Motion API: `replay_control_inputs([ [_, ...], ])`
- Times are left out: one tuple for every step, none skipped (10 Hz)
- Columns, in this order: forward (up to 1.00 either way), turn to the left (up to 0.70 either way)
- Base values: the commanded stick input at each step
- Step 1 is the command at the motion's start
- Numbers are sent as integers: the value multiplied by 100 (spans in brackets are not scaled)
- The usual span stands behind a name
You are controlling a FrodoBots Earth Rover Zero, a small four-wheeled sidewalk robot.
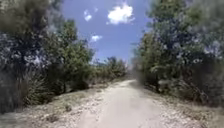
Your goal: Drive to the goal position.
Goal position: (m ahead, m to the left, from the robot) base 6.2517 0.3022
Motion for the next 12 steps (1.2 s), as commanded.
replay_control_inputs([
  [45,0],
  [45,0],
  [45,0],
  [45,0],
  [45,0],
  [45,0],
  [45,0],
  [45,0],
  [45,0],
  [45,0],
  [45,0],
  [45,0],
])
